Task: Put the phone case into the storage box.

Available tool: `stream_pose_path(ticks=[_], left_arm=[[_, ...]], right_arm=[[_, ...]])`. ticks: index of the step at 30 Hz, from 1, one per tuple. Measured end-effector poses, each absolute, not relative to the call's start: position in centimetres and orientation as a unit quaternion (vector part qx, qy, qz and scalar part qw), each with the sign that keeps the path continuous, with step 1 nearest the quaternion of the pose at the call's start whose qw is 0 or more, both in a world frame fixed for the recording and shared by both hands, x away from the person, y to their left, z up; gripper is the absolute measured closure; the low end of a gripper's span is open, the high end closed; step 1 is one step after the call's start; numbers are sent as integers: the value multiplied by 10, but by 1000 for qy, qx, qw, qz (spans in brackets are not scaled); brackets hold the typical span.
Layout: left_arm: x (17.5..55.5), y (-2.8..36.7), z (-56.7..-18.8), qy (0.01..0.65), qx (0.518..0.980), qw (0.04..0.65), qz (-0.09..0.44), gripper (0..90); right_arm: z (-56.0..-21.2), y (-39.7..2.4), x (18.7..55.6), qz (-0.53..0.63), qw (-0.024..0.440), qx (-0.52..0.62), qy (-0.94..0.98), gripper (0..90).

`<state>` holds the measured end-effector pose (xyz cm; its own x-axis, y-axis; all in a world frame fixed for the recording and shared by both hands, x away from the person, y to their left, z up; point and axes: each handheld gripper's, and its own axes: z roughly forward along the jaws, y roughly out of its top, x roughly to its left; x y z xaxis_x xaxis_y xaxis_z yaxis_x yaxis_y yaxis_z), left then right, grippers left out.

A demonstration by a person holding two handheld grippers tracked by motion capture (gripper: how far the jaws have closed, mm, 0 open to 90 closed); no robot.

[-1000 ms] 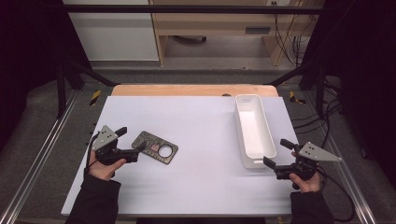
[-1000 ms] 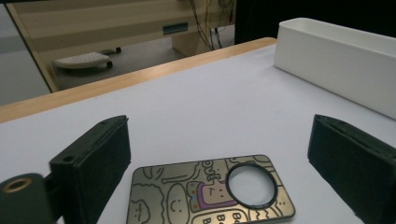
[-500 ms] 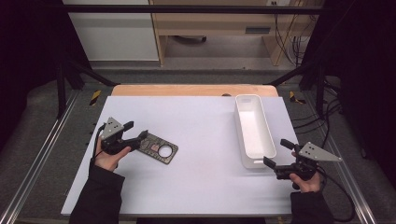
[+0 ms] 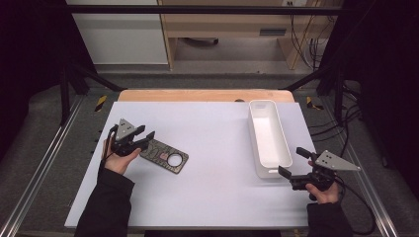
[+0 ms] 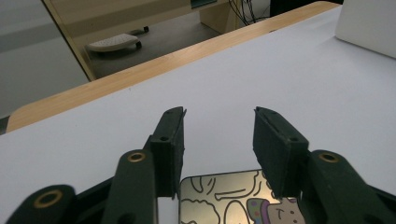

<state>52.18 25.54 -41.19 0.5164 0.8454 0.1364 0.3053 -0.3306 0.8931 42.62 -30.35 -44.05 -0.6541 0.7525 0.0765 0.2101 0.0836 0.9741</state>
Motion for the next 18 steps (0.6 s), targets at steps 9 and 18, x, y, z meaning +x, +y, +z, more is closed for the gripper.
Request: stream_pose_path(ticks=[9, 18], left_arm=[[539, 257, -425, 391, 755, 430, 306, 707], [553, 257, -436, 398, 768, 403, 298, 828]], right_arm=[[-441, -304, 426, 583, 232, 344, 699, 4], [-441, -303, 427, 583, 232, 344, 699, 4]])
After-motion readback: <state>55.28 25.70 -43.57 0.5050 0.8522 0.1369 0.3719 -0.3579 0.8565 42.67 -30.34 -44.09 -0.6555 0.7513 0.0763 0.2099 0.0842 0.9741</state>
